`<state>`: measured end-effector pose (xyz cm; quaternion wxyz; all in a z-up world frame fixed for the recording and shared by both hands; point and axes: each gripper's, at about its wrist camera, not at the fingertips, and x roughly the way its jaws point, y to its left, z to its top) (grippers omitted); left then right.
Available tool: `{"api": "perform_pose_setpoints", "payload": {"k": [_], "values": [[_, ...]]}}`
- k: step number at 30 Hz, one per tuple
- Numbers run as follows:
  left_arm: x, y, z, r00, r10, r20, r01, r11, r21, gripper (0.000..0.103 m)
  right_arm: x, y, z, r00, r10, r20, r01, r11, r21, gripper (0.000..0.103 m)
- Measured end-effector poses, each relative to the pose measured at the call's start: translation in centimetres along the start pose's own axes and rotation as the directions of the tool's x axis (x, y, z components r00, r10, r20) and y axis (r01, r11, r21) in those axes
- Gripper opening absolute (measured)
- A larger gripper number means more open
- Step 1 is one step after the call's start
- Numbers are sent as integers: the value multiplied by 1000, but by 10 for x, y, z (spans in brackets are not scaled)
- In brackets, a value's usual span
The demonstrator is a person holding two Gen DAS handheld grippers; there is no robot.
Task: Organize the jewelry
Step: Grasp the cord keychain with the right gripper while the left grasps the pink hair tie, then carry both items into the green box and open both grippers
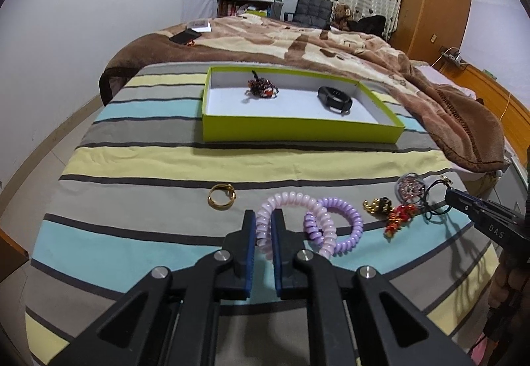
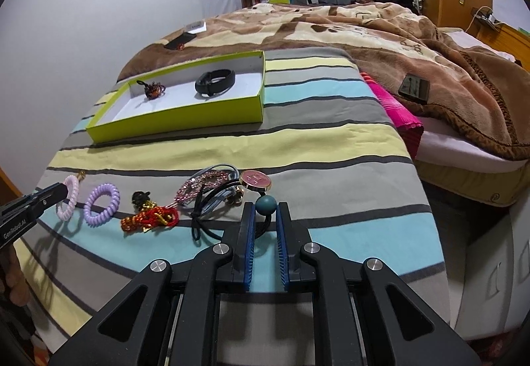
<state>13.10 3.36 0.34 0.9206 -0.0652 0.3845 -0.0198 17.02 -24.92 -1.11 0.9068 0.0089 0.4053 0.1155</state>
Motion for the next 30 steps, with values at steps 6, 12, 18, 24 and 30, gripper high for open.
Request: {"api": "perform_pose_setpoints", "payload": {"k": [6, 12, 18, 24, 30], "values": [[-14, -1, 1, 999, -17, 28, 17, 1000, 0, 10, -16, 0, 1, 999, 14, 40, -14, 1000, 16, 13], [-21, -4, 3, 999, -33, 40, 33, 999, 4, 10, -29, 5, 5, 997, 26, 67, -26, 1000, 2, 13], [-31, -10, 5, 997, -49, 61, 48, 999, 17, 10, -36, 13, 7, 996, 41, 79, -40, 999, -12, 13], [-36, -14, 11, 995, -57, 76, 55, 998, 36, 10, -41, 20, 11, 994, 62, 90, -60, 998, -23, 13], [-30, -17, 20, 995, -56, 81, 51, 997, 55, 10, -41, 29, 21, 992, 78, 99, -74, 996, -46, 13]]}}
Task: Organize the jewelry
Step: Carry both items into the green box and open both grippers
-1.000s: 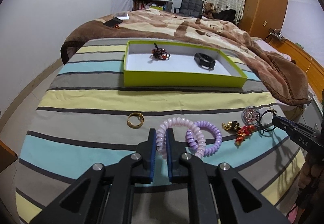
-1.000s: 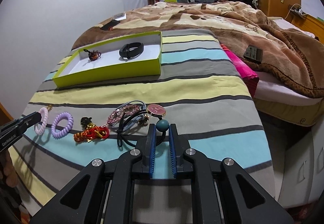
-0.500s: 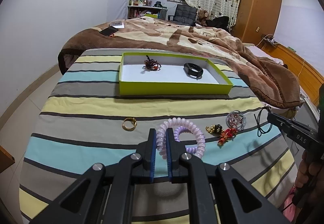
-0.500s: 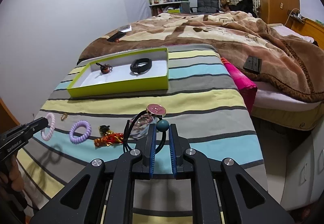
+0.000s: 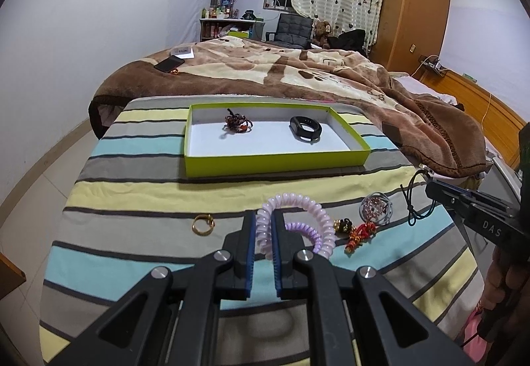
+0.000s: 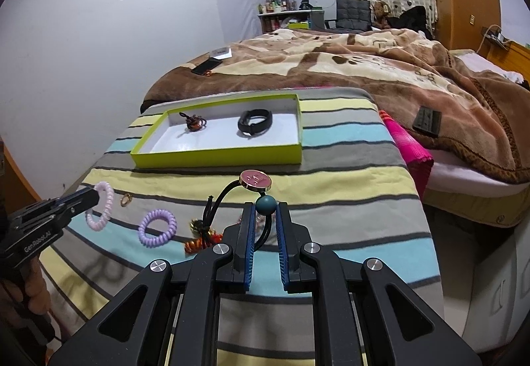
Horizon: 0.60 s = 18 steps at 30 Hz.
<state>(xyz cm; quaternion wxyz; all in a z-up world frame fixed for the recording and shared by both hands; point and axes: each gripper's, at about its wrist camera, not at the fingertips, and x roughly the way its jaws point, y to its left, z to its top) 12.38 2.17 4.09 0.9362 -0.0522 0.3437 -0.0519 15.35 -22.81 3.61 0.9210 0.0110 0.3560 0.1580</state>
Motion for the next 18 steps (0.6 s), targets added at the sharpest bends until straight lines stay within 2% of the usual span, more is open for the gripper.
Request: {"api": "perform_pose_setpoints", "payload": {"k": [8, 18], "values": [[18, -5, 22, 1000, 11, 8, -12, 999, 47, 10, 17, 7, 18, 1000, 15, -11, -15, 1000, -24, 13], [46, -1, 60, 1000, 20, 23, -21, 998, 58, 10, 48, 14, 50, 1000, 17, -20, -18, 998, -67, 13]]}}
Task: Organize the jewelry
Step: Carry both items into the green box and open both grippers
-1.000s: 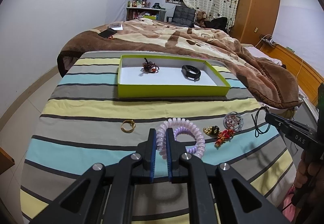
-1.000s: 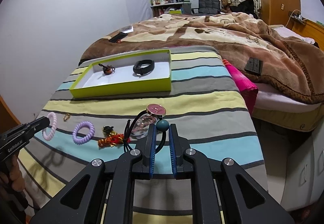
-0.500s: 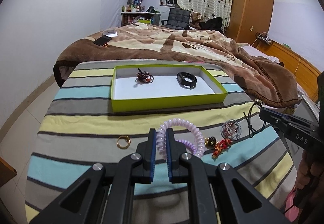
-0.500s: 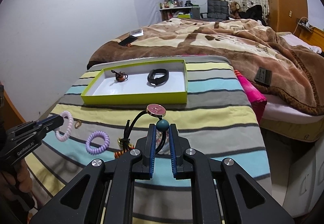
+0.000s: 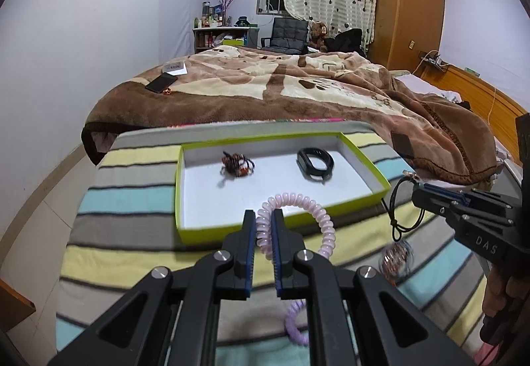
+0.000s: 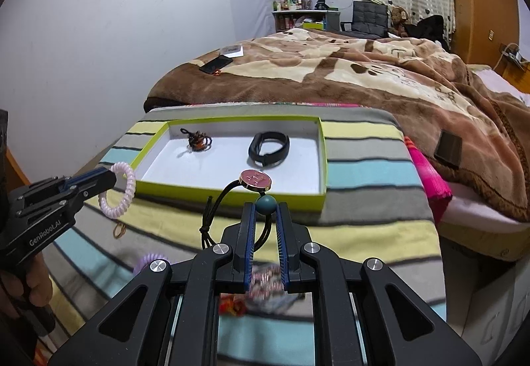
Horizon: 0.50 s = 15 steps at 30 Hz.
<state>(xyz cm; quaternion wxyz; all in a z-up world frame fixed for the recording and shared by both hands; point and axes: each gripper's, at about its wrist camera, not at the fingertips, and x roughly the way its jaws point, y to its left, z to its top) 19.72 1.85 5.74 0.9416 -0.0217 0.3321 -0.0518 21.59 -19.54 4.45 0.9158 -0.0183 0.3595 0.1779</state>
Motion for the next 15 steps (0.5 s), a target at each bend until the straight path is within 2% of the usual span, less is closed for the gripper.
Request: {"api": "perform_pose_setpoints", "payload": {"k": [15], "values": [[61, 25, 38, 997, 75, -27, -75, 997, -1, 10, 74, -20, 48, 997, 0, -76, 2, 1000, 24, 13]]}}
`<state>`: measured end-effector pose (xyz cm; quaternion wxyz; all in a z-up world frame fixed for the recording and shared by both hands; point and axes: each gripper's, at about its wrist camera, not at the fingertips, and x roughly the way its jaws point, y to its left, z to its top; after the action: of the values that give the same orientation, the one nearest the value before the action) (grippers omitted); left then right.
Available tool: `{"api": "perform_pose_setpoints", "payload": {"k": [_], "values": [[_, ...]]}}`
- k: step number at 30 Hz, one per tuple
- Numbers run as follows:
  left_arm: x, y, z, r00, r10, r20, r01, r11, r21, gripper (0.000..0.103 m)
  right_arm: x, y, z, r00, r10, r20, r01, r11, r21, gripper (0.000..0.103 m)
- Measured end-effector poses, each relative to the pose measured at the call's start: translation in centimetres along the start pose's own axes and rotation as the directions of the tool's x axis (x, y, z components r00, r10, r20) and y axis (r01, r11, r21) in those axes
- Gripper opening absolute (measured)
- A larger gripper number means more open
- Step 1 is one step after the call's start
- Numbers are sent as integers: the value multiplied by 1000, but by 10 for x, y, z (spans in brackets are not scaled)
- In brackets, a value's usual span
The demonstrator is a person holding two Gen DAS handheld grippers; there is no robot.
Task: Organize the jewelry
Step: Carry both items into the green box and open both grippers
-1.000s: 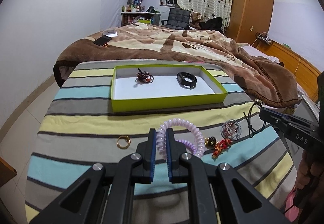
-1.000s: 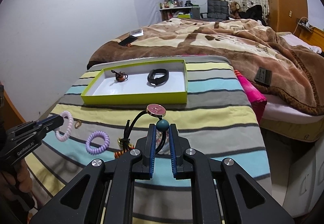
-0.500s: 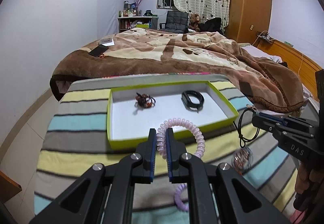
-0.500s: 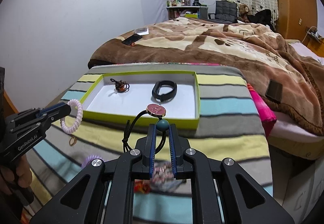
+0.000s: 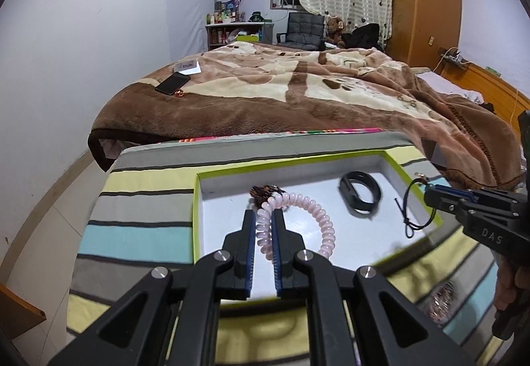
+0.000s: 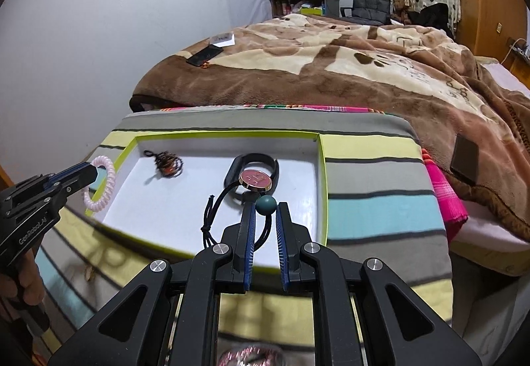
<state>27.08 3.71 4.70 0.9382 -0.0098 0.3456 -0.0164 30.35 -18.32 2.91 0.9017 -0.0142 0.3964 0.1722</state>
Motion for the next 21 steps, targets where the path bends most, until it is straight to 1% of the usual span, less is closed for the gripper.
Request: {"api": "perform_pose_setpoints", "payload": {"k": [6, 12, 16, 21], "values": [[31, 11, 3, 999, 25, -45, -25, 1000, -14, 10, 24, -9, 12, 999, -14, -34, 15, 1000, 10, 13], [55, 15, 3, 995, 54, -88, -55, 999, -1, 10, 48, -19, 22, 997, -14, -75, 16, 999, 29, 13], [66, 20, 4, 992, 69, -110, -71, 997, -19, 10, 62, -23, 24, 994, -29, -102, 32, 999, 30, 13], [75, 23, 2, 988, 77, -130, -81, 996, -24, 10, 75, -29, 25, 991, -20, -132, 28, 998, 57, 13]]}}
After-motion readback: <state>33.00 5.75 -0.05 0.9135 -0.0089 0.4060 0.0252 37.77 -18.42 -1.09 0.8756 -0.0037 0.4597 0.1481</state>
